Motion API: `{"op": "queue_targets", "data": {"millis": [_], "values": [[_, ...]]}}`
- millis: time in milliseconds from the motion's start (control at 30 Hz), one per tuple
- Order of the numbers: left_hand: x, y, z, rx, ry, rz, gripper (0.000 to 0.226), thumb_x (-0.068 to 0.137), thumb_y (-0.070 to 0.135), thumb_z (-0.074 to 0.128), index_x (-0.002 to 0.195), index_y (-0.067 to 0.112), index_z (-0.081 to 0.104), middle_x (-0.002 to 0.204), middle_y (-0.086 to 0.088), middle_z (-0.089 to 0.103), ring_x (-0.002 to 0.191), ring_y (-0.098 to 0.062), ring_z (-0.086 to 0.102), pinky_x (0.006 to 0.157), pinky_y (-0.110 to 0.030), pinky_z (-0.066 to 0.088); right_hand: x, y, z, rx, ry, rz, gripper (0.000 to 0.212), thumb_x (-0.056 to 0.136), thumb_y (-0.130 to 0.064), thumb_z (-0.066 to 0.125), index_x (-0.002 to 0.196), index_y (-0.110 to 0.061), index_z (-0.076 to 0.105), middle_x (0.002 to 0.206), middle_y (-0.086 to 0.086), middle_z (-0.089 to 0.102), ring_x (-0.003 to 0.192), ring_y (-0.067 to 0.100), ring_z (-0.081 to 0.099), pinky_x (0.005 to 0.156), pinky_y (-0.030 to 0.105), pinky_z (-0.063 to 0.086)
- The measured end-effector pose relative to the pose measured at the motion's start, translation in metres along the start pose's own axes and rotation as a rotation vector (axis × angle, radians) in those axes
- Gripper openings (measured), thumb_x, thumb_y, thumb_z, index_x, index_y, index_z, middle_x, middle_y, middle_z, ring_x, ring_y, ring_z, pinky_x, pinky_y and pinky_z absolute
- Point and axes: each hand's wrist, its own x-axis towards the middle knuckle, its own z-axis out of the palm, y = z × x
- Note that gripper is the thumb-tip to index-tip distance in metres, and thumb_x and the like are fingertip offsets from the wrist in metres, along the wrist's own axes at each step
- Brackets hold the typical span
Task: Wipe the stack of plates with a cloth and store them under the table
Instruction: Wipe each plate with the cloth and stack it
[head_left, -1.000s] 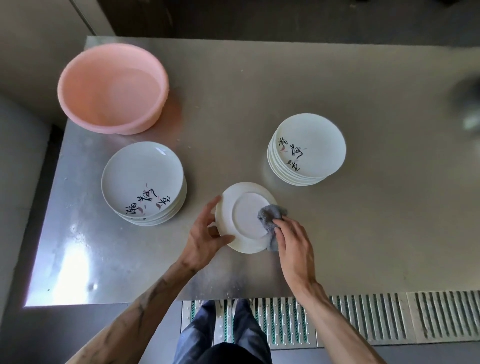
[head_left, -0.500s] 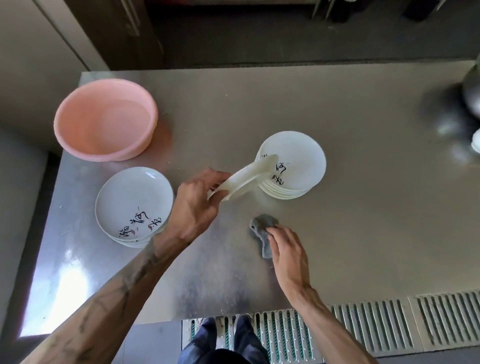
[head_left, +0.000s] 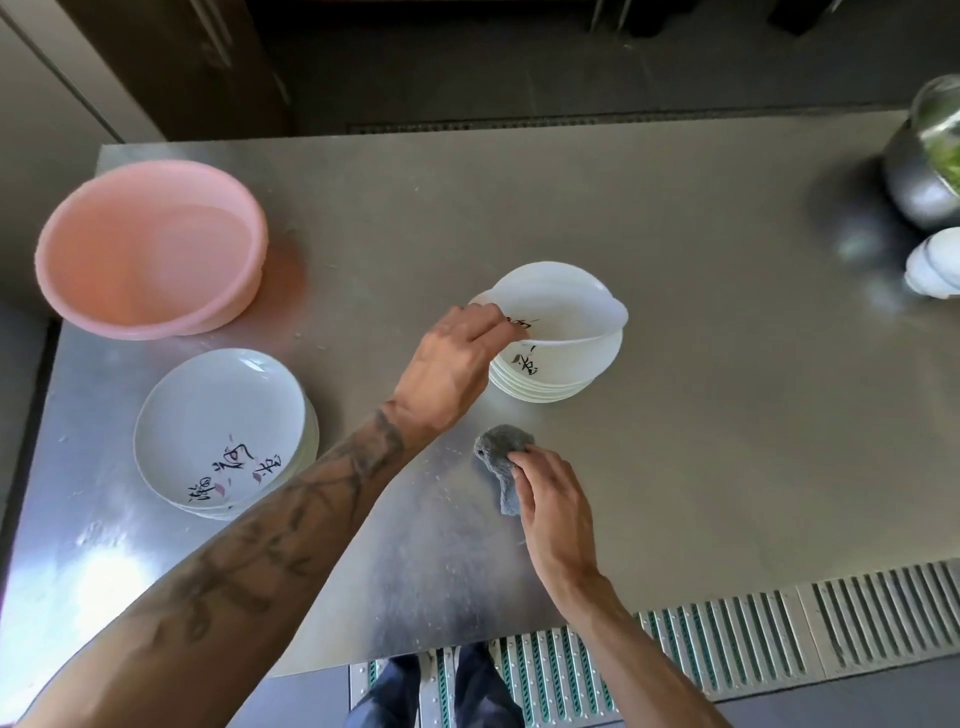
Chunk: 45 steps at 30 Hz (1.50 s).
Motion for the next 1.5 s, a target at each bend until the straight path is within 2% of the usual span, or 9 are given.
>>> {"op": "queue_targets", "data": {"millis": [200,300,367,600,967,1067,1200,1367,1500], "values": [[-0.004,-0.006,0.025,-0.099,-0.061,-0.083,0.024,0.087,-0.01,0.064,0.102,0.006,0.075,0.098,-0.009,0.07,0.09,-0.032,0.067,0.076,-0.043,0.057,0.004,0.005,-0.002,0.014,0.02,-0.004,0.024,0.098,-0.012,0.062,0.12,-0.014,0.072,0.121,0.001,0.068,0.111,0.02,0.062,0.097,0.023,0.046],[-0.006,-0.015,0.037,-0.192,-0.05,-0.134,0.009,0.091,0.007,0.072,0.099,0.005,0.076,0.102,-0.007,0.071,0.101,-0.027,0.065,0.108,-0.052,0.048,0.004,0.008,-0.002,0.01,0.008,0.006,0.024,0.099,-0.013,0.061,0.12,-0.014,0.072,0.122,0.001,0.068,0.113,0.02,0.062,0.099,0.022,0.045],[-0.008,-0.02,0.042,-0.236,-0.069,-0.166,0.013,0.091,0.013,0.072,0.101,0.004,0.075,0.106,-0.009,0.07,0.109,-0.025,0.064,0.12,-0.054,0.033,0.003,0.01,-0.001,0.003,-0.003,0.006,0.024,0.1,-0.014,0.06,0.121,-0.015,0.071,0.122,0.001,0.068,0.114,0.019,0.062,0.1,0.023,0.046],[-0.011,-0.034,0.053,-0.287,-0.165,-0.236,0.037,0.085,0.025,0.081,0.115,0.004,0.073,0.134,-0.012,0.064,0.146,-0.035,0.04,0.126,-0.057,0.016,0.0,0.015,0.001,0.001,-0.025,0.016,0.025,0.1,-0.016,0.06,0.122,-0.015,0.071,0.124,0.0,0.068,0.114,0.018,0.061,0.1,0.027,0.051],[-0.016,-0.037,0.042,-0.289,-0.192,-0.317,0.045,0.085,0.03,0.082,0.122,0.007,0.071,0.144,-0.009,0.059,0.147,-0.029,0.041,0.126,-0.054,0.02,0.002,0.007,0.002,0.007,-0.039,-0.008,0.024,0.1,-0.016,0.058,0.121,-0.014,0.072,0.122,0.0,0.068,0.111,0.019,0.062,0.099,0.028,0.051],[-0.037,-0.042,0.002,-0.158,-0.068,-0.413,0.034,0.092,0.025,0.078,0.12,0.006,0.071,0.13,-0.011,0.065,0.121,-0.033,0.061,0.106,-0.054,0.044,0.004,0.001,0.004,0.009,-0.044,-0.037,0.024,0.099,-0.013,0.061,0.121,-0.013,0.072,0.122,0.001,0.068,0.111,0.02,0.063,0.098,0.029,0.052],[-0.102,-0.072,-0.083,0.188,0.072,-0.513,0.021,0.092,0.014,0.075,0.112,0.009,0.073,0.115,-0.011,0.068,0.103,-0.037,0.063,0.086,-0.05,0.049,0.01,-0.015,0.009,0.053,-0.064,-0.091,0.024,0.1,-0.012,0.06,0.121,-0.014,0.071,0.122,0.0,0.067,0.111,0.02,0.062,0.097,0.032,0.051],[-0.17,-0.108,-0.149,0.47,-0.098,-0.872,0.051,0.086,0.019,0.082,0.13,0.001,0.064,0.126,-0.026,0.06,0.111,-0.046,0.054,0.088,-0.052,0.042,0.013,-0.03,0.013,0.043,-0.062,-0.129,0.023,0.099,-0.011,0.061,0.118,-0.015,0.072,0.119,-0.001,0.068,0.109,0.021,0.063,0.096,0.027,0.047],[-0.185,-0.122,-0.159,0.445,-0.197,-0.925,0.061,0.084,0.021,0.085,0.133,-0.003,0.06,0.123,-0.028,0.057,0.108,-0.046,0.053,0.087,-0.053,0.044,0.009,-0.038,0.016,0.038,-0.069,-0.143,0.022,0.098,-0.009,0.061,0.117,-0.014,0.072,0.119,-0.001,0.068,0.109,0.022,0.063,0.094,0.02,0.042]]}}
